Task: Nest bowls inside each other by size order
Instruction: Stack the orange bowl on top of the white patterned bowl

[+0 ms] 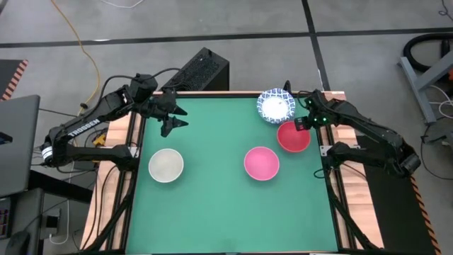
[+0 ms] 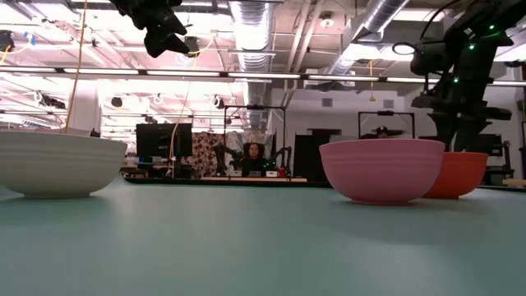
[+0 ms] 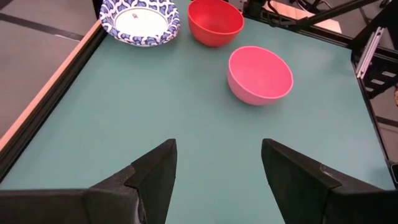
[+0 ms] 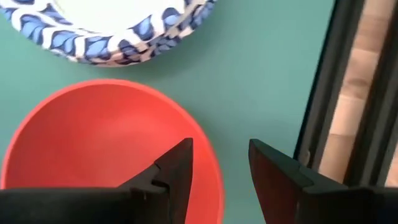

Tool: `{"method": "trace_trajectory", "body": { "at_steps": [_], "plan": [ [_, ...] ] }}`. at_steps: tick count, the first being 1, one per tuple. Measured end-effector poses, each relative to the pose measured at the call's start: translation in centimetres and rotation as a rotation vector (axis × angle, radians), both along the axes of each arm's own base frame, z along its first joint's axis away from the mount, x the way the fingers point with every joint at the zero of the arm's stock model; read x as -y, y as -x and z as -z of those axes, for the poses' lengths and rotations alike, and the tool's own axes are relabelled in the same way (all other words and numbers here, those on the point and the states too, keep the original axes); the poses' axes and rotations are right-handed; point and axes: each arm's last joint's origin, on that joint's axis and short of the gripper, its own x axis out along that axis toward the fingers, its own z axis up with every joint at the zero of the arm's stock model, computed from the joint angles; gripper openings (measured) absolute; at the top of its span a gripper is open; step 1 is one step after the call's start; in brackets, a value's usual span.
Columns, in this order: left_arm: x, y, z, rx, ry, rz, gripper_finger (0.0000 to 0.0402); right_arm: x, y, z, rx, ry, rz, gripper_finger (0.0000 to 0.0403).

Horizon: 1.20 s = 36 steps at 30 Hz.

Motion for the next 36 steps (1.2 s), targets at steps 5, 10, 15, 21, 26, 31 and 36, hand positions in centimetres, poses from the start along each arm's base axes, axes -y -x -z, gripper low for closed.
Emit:
{"method": "trace_trajectory", "body": {
  "at_steps": [5, 10, 15, 21, 26, 31, 36],
  "plan": [
    [0.0, 0.0, 0.0, -0.001, -0.002, 0.001, 0.0224, -0.4, -0.2, 0.3, -0.020, -0.007, 0.034, 0.0178],
    [0.0, 0.0, 0.0, -0.001, -0.010, 0.005, 0.0224, -1.1, -0.4, 1.7, -0.037, -0.041, 0.029, 0.0178],
    [0.0, 0.0, 0.0, -0.001, -0.012, 0.007, 0.0224, -1.5, -0.5, 2.0, -0.050, -0.050, 0.069, 0.0178],
    [0.0, 0.0, 0.0, -0.001, -0.011, 0.006, 0.0224, -1.8, -0.8, 2.0, -0.029, -0.057, 0.096, 0.0170],
    [0.0, 0.0, 0.0, -0.001, -0.011, 0.007, 0.0224, -2.0, -1.1, 2.1, -0.014, -0.072, 0.137, 0.0141],
    [0.0, 0.0, 0.0, -0.002, -0.011, 0.007, 0.0224, -1.9, -1.7, 2.8, -0.058, -0.106, 0.127, 0.0115],
    [0.0, 0.0, 0.0, -0.002, -0.011, 0.007, 0.0224, -1.5, -2.5, 4.0, -0.136, -0.163, 0.111, 0.0082]
  ]
}}
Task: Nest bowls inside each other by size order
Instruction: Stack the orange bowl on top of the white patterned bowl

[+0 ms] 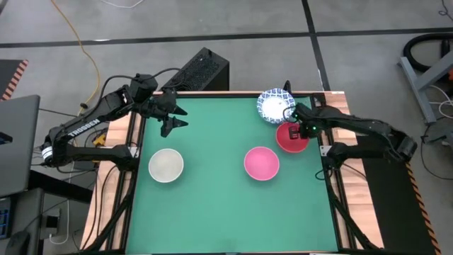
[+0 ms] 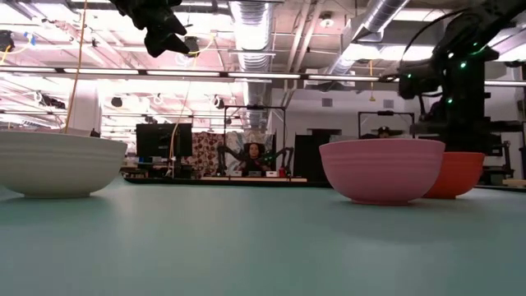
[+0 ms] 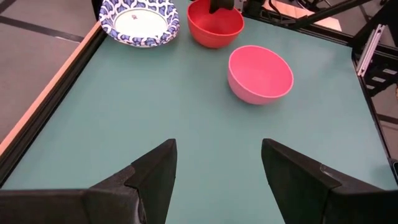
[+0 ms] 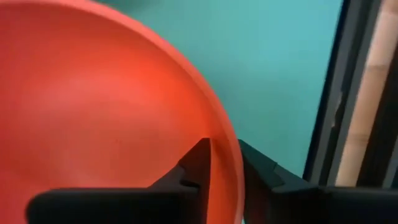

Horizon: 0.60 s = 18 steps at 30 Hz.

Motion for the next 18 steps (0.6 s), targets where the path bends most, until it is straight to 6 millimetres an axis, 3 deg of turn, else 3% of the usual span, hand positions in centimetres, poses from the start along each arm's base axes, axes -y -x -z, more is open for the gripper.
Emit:
{"method": "trace_trajectory", "body": {
  "at_steps": [6, 10, 18],
  "plan": [
    [0.0, 0.0, 0.0, -0.002, 0.001, 0.000, 0.0224, 0.2, -0.8, 0.8, -0.030, -0.046, -0.016, 0.0018],
    [0.0, 0.0, 0.0, -0.004, 0.002, 0.000, 0.0224, 0.1, -0.7, 0.4, -0.001, -0.038, -0.017, 0.0011],
    [0.0, 0.0, 0.0, -0.004, 0.003, 0.001, 0.0224, 0.0, -0.6, -3.2, 0.111, 0.047, -0.026, 0.0007]
  ]
}}
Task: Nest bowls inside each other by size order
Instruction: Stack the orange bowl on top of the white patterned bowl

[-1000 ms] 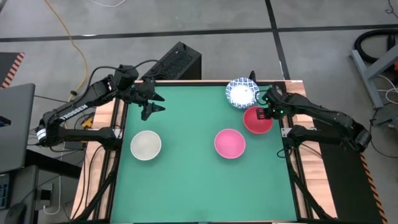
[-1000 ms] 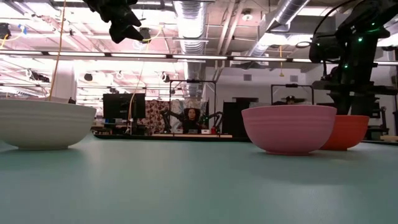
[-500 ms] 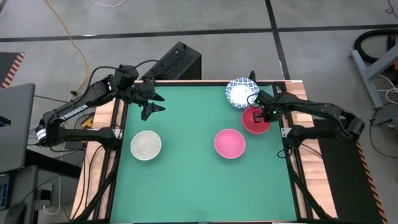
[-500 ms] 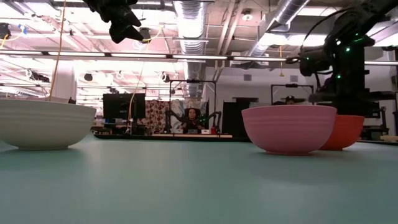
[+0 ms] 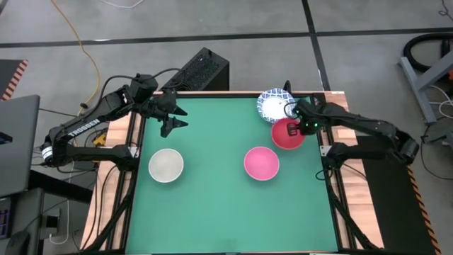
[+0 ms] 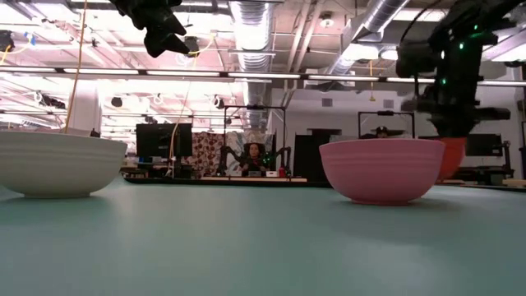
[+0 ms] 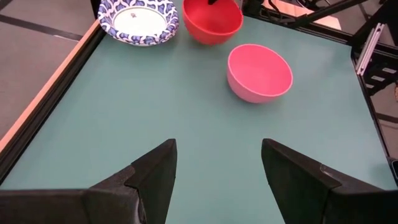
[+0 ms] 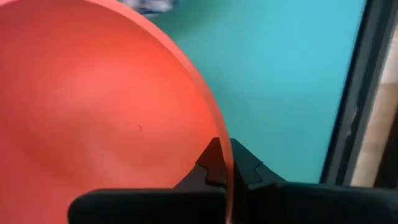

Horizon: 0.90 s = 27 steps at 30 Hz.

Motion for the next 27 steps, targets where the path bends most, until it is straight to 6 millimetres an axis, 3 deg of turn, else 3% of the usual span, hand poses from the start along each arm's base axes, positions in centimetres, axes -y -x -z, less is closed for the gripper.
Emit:
{"method": "trace_trajectory", "body": {
  "at_steps": [9, 14, 18, 27],
  "plan": [
    [0.0, 0.0, 0.0, -0.001, -0.007, 0.003, 0.0224, 0.7, -0.9, -5.0, 0.150, 0.110, -0.028, 0.0007],
    [0.0, 0.0, 0.0, 0.000, -0.013, 0.006, 0.0224, 2.5, -1.7, -6.9, 0.219, 0.223, 0.022, 0.0007],
    [0.0, 0.0, 0.0, 0.000, -0.010, 0.005, 0.0224, 4.5, -2.2, -7.0, 0.233, 0.247, 0.078, 0.0007],
    [0.0, 0.0, 0.0, 0.000, -0.010, 0.005, 0.0224, 9.8, -3.8, -4.9, 0.200, 0.170, 0.096, 0.0007]
  ]
}}
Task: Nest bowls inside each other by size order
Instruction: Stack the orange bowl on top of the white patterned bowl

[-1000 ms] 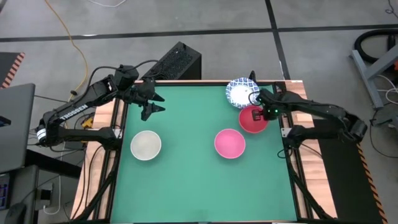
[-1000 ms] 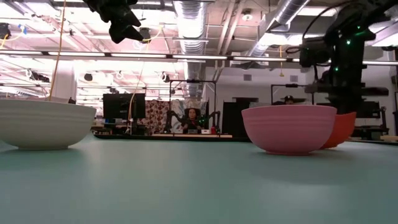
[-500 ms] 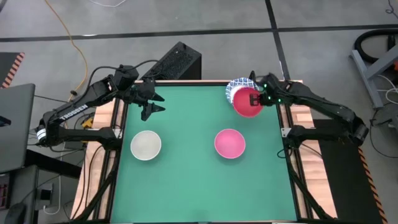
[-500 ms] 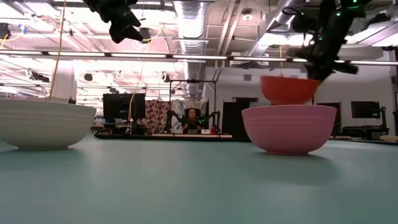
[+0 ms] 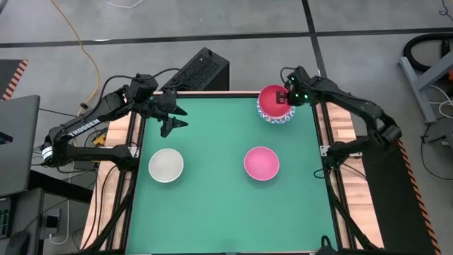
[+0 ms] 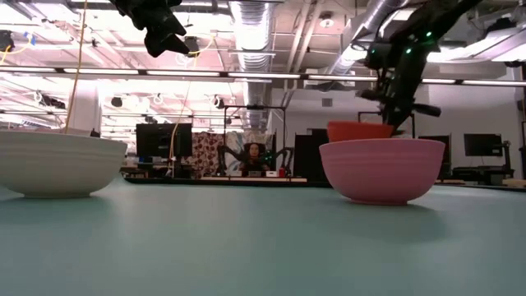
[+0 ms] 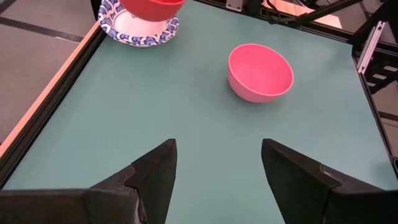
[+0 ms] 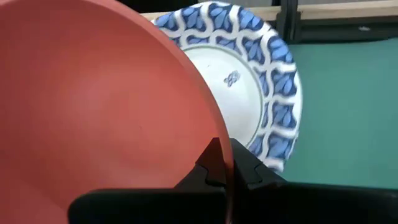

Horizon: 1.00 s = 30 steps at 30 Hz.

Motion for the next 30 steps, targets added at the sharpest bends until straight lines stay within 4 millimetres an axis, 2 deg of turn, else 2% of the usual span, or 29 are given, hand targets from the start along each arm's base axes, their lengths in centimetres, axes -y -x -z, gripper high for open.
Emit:
{"method": "trace_trajectory", "body": {
  "at_steps": [6, 10, 14, 22, 30],
  "plan": [
    [0.0, 0.0, 0.0, -0.001, -0.005, 0.003, 0.0224, 3.0, -0.1, 0.5, -0.032, -0.034, 0.029, 0.0007],
    [0.0, 0.0, 0.0, -0.003, -0.014, 0.009, 0.0224, 4.2, 0.4, 1.4, -0.068, -0.080, 0.059, 0.0007],
    [0.0, 0.0, 0.0, -0.006, -0.013, 0.009, 0.0224, 4.8, 1.0, 2.4, -0.111, -0.132, 0.071, 0.0007],
    [-0.1, 0.1, 0.1, -0.021, -0.033, -0.026, 0.0224, 5.3, 0.6, 3.4, -0.129, -0.147, 0.052, 0.0007],
    [-0.1, 0.1, 0.2, -0.033, -0.025, -0.027, 0.0224, 6.2, 0.0, 5.7, -0.163, -0.208, 0.050, 0.0007]
  ]
}}
